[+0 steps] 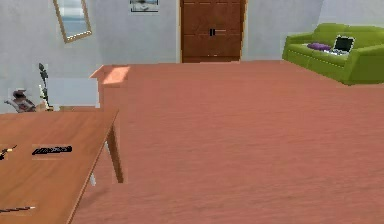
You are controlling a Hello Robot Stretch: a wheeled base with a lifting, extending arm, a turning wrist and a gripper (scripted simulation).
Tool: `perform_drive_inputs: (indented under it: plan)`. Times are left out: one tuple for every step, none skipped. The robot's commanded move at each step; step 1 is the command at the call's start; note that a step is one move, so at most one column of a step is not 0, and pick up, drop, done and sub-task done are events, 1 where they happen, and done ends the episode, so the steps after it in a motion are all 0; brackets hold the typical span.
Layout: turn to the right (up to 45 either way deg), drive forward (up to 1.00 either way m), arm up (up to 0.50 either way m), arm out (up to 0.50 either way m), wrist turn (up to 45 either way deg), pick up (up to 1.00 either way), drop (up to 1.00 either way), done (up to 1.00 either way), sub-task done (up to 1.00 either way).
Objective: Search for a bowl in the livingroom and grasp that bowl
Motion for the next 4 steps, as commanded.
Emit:
perform_drive_inputs:
  plan:
    - [0.0,0.0,0.0,0.0,45.0,0.0,0.0,0.0,0.0]
    - [0.0,0.0,0.0,0.0,45.0,0.0,0.0,0.0,0.0]
    - [0.0,0.0,0.0,0.0,45.0,0.0,0.0,0.0,0.0]
    - [0.0,0.0,0.0,0.0,45.0,0.0,0.0,0.0,0.0]
